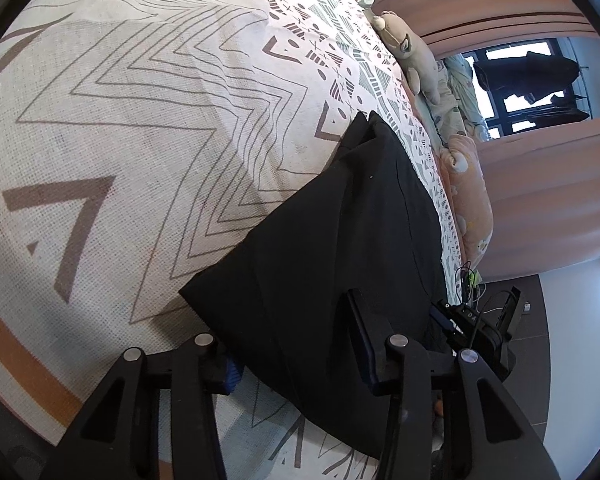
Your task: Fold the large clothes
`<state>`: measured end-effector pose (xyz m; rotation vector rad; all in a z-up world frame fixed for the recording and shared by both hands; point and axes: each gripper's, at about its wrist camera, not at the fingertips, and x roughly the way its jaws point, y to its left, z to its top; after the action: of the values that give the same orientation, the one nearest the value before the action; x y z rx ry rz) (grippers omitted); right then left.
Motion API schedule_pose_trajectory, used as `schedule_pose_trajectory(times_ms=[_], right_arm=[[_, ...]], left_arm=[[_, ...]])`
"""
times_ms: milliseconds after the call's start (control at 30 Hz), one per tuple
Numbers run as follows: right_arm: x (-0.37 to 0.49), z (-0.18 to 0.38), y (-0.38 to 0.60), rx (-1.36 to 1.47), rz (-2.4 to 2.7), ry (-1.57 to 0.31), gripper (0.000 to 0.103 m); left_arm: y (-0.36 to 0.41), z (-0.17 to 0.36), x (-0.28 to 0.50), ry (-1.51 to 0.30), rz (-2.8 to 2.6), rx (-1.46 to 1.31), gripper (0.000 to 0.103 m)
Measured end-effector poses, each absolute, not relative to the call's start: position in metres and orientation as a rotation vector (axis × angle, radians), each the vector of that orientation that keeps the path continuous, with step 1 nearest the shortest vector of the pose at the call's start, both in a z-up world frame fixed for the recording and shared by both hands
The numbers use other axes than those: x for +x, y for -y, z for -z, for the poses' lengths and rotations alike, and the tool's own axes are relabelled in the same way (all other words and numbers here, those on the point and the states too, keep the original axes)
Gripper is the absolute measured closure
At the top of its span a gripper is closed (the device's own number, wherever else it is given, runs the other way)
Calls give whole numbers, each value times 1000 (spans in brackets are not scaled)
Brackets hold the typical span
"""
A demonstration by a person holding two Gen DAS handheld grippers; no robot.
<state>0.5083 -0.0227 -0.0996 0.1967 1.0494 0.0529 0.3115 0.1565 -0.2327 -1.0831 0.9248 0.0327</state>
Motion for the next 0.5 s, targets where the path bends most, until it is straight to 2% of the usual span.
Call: schedule_pose_trajectory(times_ms=[133, 300, 500], right_arm=[[526, 104, 15, 155, -21, -1047, 72], [530, 110, 0, 138, -24, -1039, 72], [487, 84, 1, 128, -82, -955, 72]], left_arm=[[-157, 234, 313, -928, -38, -1088, 63], [-158, 226, 313, -893, 13, -1097, 82], [-159, 207, 309, -825, 97, -1132, 87]])
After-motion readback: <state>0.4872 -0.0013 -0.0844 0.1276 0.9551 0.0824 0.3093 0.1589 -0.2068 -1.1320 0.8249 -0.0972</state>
